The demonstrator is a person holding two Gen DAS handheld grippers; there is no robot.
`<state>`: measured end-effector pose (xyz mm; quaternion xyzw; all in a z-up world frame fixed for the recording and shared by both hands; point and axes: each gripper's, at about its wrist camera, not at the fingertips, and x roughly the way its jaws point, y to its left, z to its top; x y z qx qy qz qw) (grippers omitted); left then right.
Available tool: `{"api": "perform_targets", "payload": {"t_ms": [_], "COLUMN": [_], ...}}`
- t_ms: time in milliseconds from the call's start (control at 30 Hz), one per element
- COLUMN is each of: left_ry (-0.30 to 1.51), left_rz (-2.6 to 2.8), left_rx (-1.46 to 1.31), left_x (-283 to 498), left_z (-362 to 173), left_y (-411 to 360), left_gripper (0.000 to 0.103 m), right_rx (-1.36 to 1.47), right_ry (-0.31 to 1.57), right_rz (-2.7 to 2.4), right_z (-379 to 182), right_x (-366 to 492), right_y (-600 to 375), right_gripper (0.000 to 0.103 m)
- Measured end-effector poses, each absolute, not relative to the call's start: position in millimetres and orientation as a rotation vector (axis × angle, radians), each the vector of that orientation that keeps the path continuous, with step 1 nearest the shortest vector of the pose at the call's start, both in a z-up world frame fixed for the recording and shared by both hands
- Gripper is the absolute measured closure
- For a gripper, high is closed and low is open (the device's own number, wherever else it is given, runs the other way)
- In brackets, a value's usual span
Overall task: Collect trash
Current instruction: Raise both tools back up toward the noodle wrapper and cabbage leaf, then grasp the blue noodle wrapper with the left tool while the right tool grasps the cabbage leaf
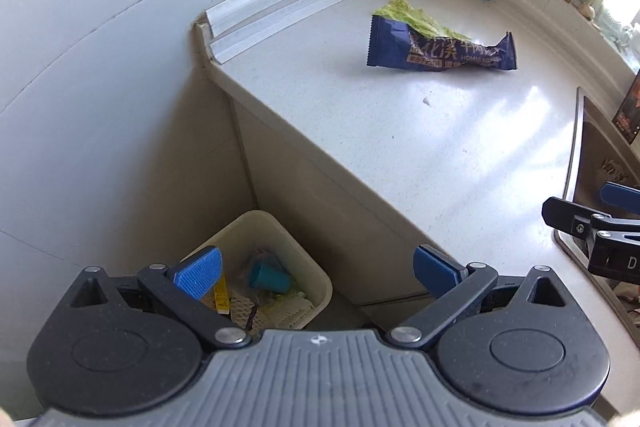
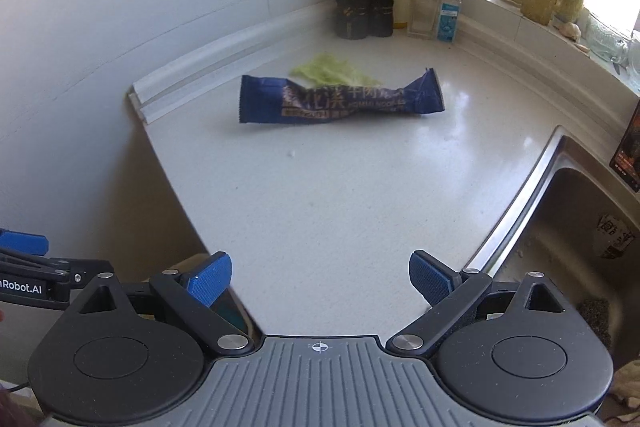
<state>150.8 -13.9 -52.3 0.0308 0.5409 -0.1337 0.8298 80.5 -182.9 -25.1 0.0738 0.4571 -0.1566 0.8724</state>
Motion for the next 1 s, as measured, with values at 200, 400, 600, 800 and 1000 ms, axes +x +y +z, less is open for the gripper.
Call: {"api": "perform_targets", "payload": {"t_ms": [200, 400, 600, 800, 1000], "left_ry": [1.145, 1.14, 1.129, 1.129, 1.122], "left_rz": [-0.284, -0.295, -0.319, -0.351, -0.377], "left_rx": [0.09, 0.121, 0.163, 0.192, 0.216], "left_x": [172, 193, 216, 241, 258], "left_z": [-50, -49, -53, -62, -67], "left_y": [-40, -66, -93, -117, -137], "left_gripper": [0.001, 0.001, 0.001, 0.001, 0.001], "right_rx": [0.146, 0.175, 0.173, 0.166, 0.141], "right_ry": [0.935, 0.911, 0.907, 0.915, 0.922], "right_rz": [-0.335, -0.347, -0.342, -0.336, -0.325], "right_z": [-19, -17, -21, -25, -30], "right_x": [102, 122, 143, 168, 192], "right_y": [-221, -257, -282, -305, -323], "right_gripper": [0.006, 0.006, 0.006, 0.006, 0.006]}}
